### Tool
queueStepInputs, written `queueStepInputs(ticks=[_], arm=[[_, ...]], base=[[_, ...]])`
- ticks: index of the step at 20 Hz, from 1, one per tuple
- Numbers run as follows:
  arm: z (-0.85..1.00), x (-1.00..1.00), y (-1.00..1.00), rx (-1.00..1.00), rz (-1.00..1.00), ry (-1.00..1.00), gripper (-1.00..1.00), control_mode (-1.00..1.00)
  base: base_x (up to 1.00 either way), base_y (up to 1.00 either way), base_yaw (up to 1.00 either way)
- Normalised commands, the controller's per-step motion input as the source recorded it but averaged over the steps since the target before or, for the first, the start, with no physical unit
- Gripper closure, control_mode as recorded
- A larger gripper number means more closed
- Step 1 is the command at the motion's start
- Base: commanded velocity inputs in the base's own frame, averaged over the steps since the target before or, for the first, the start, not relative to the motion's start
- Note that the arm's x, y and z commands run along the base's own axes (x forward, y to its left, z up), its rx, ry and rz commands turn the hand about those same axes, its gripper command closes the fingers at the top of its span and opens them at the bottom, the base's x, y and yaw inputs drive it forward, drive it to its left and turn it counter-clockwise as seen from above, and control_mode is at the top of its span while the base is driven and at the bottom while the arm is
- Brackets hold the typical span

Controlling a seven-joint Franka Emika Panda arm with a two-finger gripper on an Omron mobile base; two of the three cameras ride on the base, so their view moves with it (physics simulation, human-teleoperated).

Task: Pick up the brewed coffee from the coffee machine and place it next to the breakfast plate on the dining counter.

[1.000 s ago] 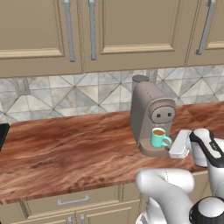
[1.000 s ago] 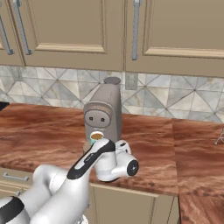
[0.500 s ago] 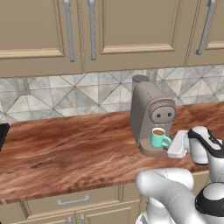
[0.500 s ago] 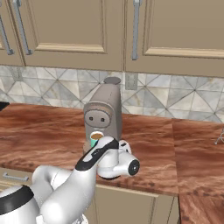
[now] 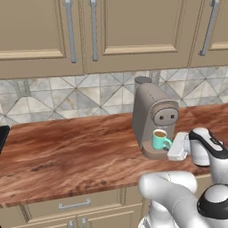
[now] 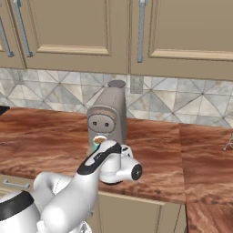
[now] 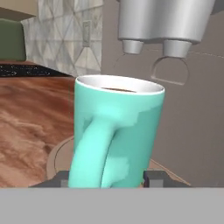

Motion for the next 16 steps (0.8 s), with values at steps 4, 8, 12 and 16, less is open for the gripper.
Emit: queueStepInputs(ticks=[4, 8, 12, 16], arm=[[0.0, 0.01, 0.07, 0.01, 0.0, 0.0, 1.0, -1.0], [0.0, -0.02, -0.12, 0.04, 0.0, -0.01, 1.0, -1.0], [0.0, -0.22, -0.31, 0.04, 0.0, 0.0, 1.0, -1.0], [0.17, -0.43, -0.3, 0.01, 0.0, 0.01, 1.0, -1.0]], base=[[0.0, 0.0, 0.0], [0.0, 0.0, 0.0], [0.0, 0.0, 0.0], [0.0, 0.0, 0.0]])
